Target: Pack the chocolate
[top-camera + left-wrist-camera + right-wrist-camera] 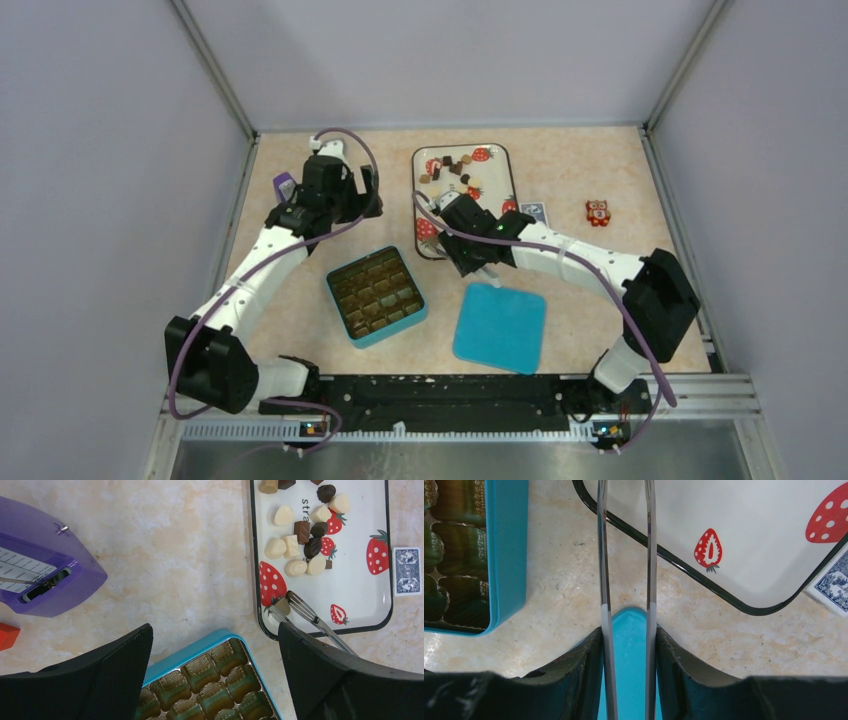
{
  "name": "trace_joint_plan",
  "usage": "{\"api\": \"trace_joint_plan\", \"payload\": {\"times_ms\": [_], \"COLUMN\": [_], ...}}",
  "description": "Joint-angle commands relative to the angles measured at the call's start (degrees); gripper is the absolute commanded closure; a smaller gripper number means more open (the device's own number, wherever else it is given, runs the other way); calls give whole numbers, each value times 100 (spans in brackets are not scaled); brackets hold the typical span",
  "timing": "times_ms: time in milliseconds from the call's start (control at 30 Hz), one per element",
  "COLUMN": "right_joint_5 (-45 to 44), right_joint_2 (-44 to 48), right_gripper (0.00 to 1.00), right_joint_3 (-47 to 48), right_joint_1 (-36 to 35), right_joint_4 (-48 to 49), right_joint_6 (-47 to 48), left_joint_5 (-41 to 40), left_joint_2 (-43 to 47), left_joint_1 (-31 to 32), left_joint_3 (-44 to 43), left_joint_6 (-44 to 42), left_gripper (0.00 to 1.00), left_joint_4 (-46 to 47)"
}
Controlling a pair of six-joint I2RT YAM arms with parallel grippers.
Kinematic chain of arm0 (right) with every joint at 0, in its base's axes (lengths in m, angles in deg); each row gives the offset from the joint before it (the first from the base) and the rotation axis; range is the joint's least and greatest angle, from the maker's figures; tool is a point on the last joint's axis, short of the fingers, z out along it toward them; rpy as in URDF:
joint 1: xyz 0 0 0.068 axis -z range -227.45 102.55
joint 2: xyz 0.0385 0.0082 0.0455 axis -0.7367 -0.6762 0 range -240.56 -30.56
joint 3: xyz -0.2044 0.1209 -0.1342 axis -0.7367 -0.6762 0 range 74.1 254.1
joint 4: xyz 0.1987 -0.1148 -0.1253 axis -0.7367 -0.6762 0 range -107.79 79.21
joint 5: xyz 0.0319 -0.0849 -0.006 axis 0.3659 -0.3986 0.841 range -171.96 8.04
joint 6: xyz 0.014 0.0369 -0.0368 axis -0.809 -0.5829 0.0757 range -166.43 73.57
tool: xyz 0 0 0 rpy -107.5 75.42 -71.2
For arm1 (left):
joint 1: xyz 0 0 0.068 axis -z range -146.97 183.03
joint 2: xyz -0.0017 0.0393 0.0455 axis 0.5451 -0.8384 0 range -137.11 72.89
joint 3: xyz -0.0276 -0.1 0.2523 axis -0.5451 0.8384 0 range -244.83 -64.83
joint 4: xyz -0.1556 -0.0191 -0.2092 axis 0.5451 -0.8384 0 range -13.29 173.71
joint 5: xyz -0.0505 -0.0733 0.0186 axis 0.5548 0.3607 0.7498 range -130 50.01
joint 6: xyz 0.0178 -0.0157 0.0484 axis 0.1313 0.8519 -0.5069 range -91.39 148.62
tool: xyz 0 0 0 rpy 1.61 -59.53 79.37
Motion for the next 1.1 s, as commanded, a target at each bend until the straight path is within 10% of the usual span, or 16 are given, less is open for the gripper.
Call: {"api": "trace_joint_plan", "payload": {"times_ms": [0,1067], "right_joint_5": [-192,-224], "right_joint_2": [-62,536], "right_gripper": [63,87], "right_joint_3": [148,524], "right_joint_1": [-69,-64], "right_joint_4": [123,-123], "right_joint_6": [52,-250], "left_joint_5": [123,-317], "left_joint_2": [39,110], "left_joint_1": [-16,-22], "left_joint_3": [39,-84], "left_joint_6": [26,-185], "left_gripper": [1,1], "left_joint_4": [280,189]}}
